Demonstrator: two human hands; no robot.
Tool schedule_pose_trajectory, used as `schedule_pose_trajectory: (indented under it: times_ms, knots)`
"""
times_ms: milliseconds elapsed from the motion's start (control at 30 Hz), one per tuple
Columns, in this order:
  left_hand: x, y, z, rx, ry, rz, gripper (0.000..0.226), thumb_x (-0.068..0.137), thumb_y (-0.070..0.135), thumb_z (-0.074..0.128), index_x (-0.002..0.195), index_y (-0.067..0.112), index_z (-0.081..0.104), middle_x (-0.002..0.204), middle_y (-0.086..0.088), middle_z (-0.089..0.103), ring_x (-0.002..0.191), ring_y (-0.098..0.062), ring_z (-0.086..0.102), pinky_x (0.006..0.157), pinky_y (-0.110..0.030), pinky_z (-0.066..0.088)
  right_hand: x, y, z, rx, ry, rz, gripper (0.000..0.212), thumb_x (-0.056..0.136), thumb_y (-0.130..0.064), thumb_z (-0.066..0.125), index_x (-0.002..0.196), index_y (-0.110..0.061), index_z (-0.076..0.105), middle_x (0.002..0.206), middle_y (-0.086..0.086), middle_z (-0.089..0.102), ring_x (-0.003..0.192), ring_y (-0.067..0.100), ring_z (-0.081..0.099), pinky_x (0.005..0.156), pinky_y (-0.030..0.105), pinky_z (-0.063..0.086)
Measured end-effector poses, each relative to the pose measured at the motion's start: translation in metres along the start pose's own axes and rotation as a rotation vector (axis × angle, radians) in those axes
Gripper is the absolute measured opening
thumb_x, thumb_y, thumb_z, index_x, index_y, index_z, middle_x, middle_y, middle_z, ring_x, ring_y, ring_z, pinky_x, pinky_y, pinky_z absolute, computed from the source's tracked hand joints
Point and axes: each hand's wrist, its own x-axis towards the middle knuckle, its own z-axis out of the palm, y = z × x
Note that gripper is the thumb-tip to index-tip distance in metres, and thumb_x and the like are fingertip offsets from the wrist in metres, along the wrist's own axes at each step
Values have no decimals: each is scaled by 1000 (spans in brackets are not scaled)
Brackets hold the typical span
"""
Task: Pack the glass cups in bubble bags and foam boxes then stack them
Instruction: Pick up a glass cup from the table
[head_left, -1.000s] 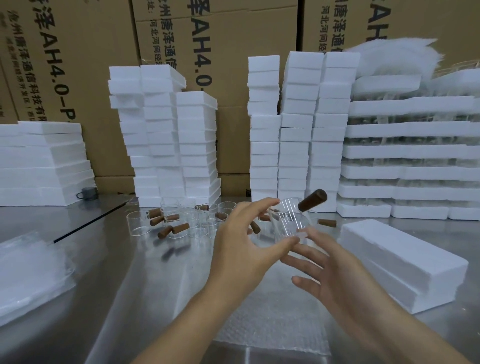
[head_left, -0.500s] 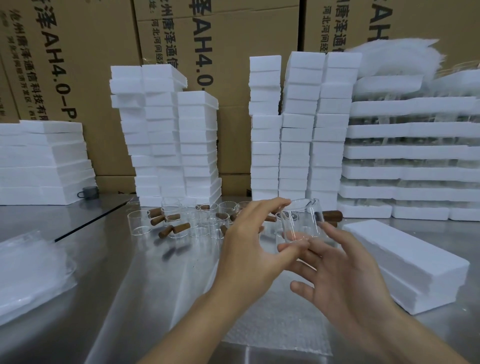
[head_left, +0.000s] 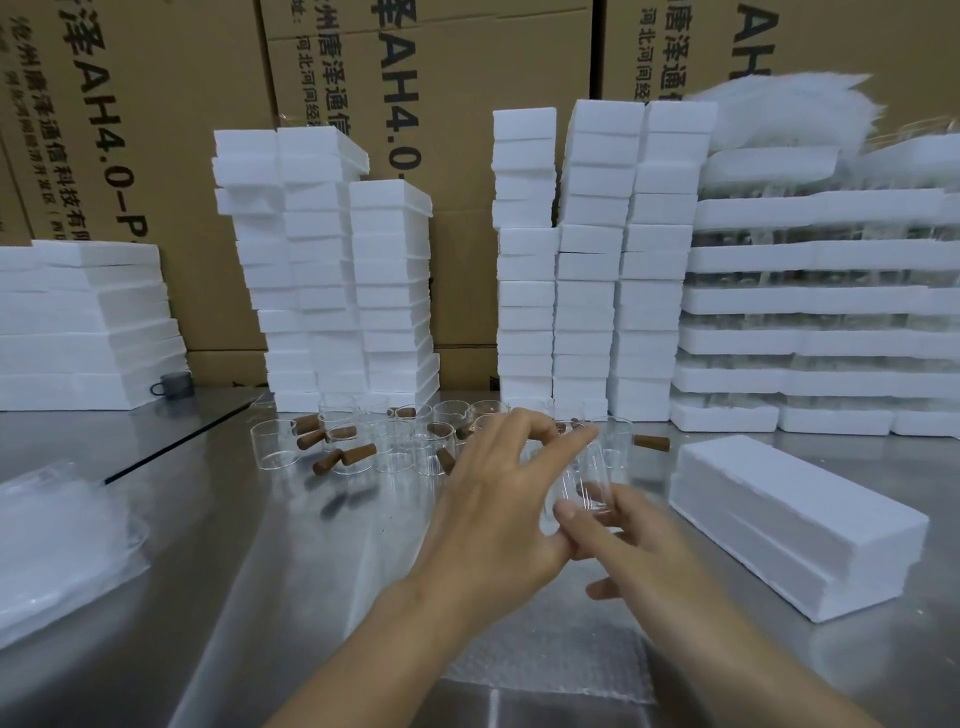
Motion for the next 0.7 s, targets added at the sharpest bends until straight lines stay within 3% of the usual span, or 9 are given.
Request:
schedule_pose_trajectory:
  times_ms: [133,200,300,367,467,533,700]
  knots:
    - [2,-1,-2,-135,9,-105,77,89,40,83,157,42,47,134,21,48,128,-2,48,101,-23,47,3,0,-4,132,5,12,55,71,-70,73,112,-34,74,99,-6,78,98,11,75,68,25,59]
    - [4,-2,-4,-338,-5,-258,84,85,44,88,155,51,43,137,27,48,136,0,47,105,-17,42,3,-3,-7,194,-12,23,43,78,-63,74,105,-30,78,101,0,78,100,14,75,69,26,59]
    - [7,-6,-8,-668,-133,-466,90,78,47,95,151,56,44,133,30,61,129,5,56,99,-13,45,4,-6,-8,251,-27,39,36,79,-59,73,95,-27,80,101,3,78,99,17,75,70,28,58]
    - [9,-8,-9,-817,-203,-538,85,74,47,96,146,53,51,129,32,68,123,2,65,100,-24,50,4,-6,-8,261,-32,51,35,81,-59,70,94,-29,80,100,1,78,97,17,75,71,29,58]
    - [10,-14,-9,-842,-212,-601,79,70,54,92,142,46,61,129,26,72,125,6,63,111,-39,51,5,-5,-9,259,-51,57,37,83,-60,66,100,-29,80,104,4,79,96,17,75,71,28,57]
    - [9,-19,-10,-864,-268,-629,76,68,62,91,138,43,68,130,22,73,126,0,65,114,-45,51,6,-4,-10,275,-59,62,40,79,-61,70,99,-28,80,100,7,79,93,17,75,68,27,57]
    - [4,-29,-14,-923,-394,-661,44,80,64,83,118,43,80,105,10,80,94,-7,74,90,-32,53,11,1,-9,324,-35,109,54,64,-62,72,104,-27,79,90,14,77,84,20,75,60,31,56]
